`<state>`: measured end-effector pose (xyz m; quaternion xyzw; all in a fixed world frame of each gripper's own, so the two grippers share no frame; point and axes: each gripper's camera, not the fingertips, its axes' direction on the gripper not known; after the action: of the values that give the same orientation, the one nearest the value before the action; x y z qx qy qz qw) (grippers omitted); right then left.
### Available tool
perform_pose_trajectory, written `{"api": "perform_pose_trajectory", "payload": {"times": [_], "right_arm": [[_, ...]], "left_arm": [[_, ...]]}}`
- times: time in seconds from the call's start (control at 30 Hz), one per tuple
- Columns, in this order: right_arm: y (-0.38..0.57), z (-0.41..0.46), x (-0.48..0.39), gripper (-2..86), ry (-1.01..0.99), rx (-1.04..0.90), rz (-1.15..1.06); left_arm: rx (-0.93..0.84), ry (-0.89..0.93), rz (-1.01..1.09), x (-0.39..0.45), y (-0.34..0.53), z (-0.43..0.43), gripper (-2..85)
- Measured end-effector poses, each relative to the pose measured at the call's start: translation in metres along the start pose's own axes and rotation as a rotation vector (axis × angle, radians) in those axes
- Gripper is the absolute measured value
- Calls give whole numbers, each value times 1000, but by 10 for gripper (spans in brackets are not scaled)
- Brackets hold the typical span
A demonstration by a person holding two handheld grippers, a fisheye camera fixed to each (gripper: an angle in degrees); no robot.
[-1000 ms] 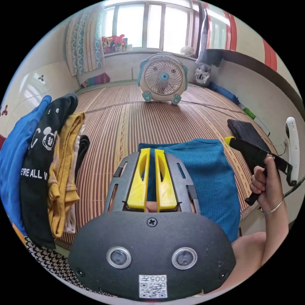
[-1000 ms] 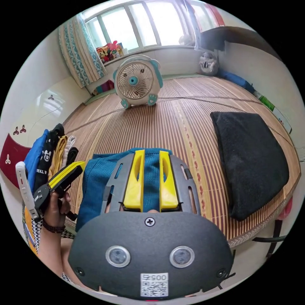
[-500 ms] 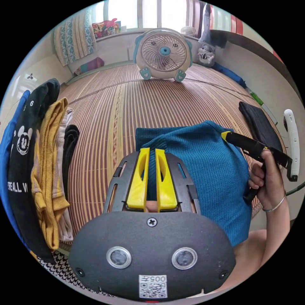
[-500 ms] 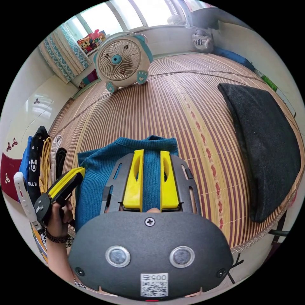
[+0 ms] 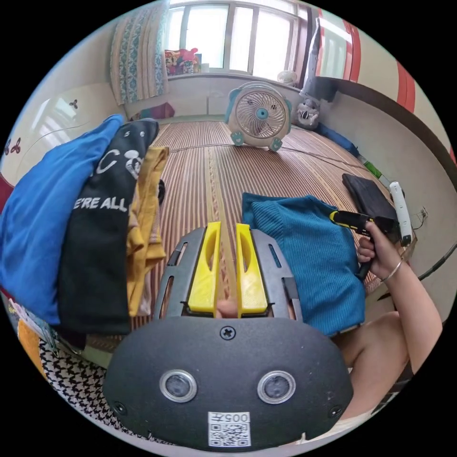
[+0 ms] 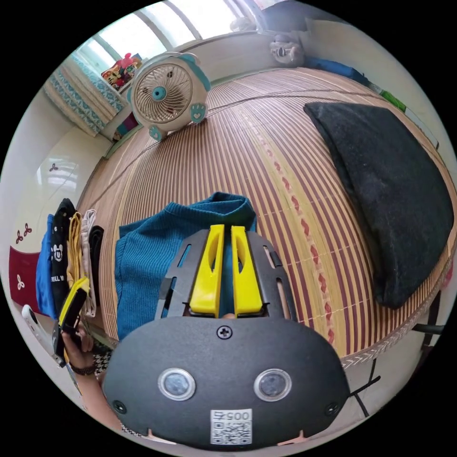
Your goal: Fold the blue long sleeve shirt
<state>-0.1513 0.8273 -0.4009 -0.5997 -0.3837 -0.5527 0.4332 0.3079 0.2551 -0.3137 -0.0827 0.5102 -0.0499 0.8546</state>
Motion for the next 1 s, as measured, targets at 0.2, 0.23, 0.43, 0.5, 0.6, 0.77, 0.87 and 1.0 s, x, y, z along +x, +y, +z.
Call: {"api": "perform_pose_trajectory", "payload": {"times": [0.2, 0.23, 0.43, 0.5, 0.6, 0.77, 0.87, 1.0], "right_arm": [[6, -9, 7, 50, -67, -6, 12], [7, -12, 5, 57, -63, -6, -4], [17, -41, -9, 72, -18, 61, -82], [23, -49, -13, 73, -29, 64, -97], [33, -58, -21, 74, -16, 18, -138], [49, -39, -41, 72, 46, -214, -283], [51, -30, -46, 67, 77, -213, -303], [49, -27, -52, 61, 79, -182, -300]], "left_arm": [[-13, 53, 114, -5, 25, -45, 66], [-28, 89, 110, -6, 29, -49, 66], [-119, 150, 169, 23, 46, -35, 69], [-148, 166, 185, 37, 50, -24, 69], [-202, 176, 215, 60, 57, -3, 69], [-223, 53, 254, 87, 72, 17, 68], [-217, 3, 257, 97, 76, 14, 68], [-203, -38, 274, 106, 81, 14, 68]]}}
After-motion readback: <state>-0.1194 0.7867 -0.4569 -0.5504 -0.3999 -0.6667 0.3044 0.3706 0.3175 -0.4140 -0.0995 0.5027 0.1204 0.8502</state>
